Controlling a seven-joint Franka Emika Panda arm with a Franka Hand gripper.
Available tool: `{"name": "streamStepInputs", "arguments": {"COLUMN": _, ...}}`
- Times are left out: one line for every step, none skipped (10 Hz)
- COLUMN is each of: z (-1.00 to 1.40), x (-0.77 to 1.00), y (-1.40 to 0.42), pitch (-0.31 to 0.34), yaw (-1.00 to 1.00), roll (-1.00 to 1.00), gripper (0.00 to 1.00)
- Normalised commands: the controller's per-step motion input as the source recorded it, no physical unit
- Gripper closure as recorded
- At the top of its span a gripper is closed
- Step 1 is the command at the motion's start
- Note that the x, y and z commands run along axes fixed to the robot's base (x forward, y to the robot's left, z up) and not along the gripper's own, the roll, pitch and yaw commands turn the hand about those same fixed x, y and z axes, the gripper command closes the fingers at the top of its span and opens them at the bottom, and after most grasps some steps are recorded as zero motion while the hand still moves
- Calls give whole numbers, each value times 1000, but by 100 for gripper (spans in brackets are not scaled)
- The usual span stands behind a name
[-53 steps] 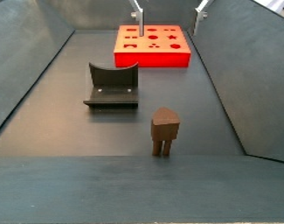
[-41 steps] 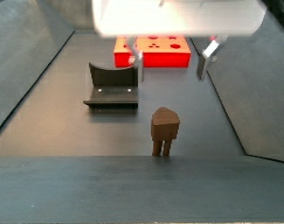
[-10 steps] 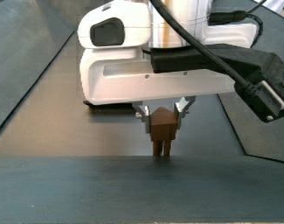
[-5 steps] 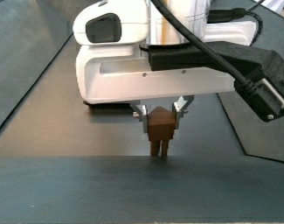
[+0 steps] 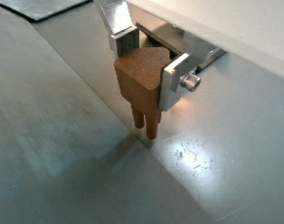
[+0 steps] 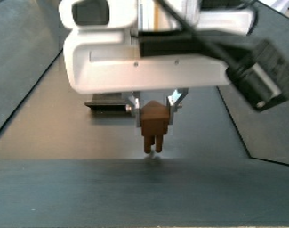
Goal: Pick up the 3 prong object. Move up. Move to above the board. Insert the 3 prong object.
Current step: Move up, then move to above the board.
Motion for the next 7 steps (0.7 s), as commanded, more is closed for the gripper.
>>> {"name": "streamStepInputs", "arguments": {"z": 715, "x": -84, "y": 55, "pitch": 28, "yaw": 23, "roll": 13, "gripper": 100}}
{"name": "streamStepInputs", "arguments": {"z": 528, "x": -56, "y": 15, "pitch": 29, "yaw": 5, "roll": 36, "gripper": 100}}
{"name": "streamStepInputs", "arguments": {"z": 367, "x": -43, "y": 3, "pitch": 34, "yaw": 0, "roll": 54, "gripper": 100}}
{"name": "streamStepInputs", "arguments": {"z": 203, "x": -34, "y": -1, "pitch": 46, "yaw": 2, "roll": 68, "gripper": 100}}
{"name": "streamStepInputs", "arguments": {"z": 1000, "x": -71, "y": 2, "pitch": 398, "yaw": 509, "roll": 229, "gripper": 100}}
{"name": "streamStepInputs", "arguments": {"z": 1000, "x": -68, "y": -1, "pitch": 404, "yaw": 484, "roll": 228, "gripper": 100}}
{"name": "streamStepInputs", "arguments": {"z": 1000, "x": -54, "y": -7, "pitch": 371, "yaw": 414, "roll": 221, "gripper": 100}}
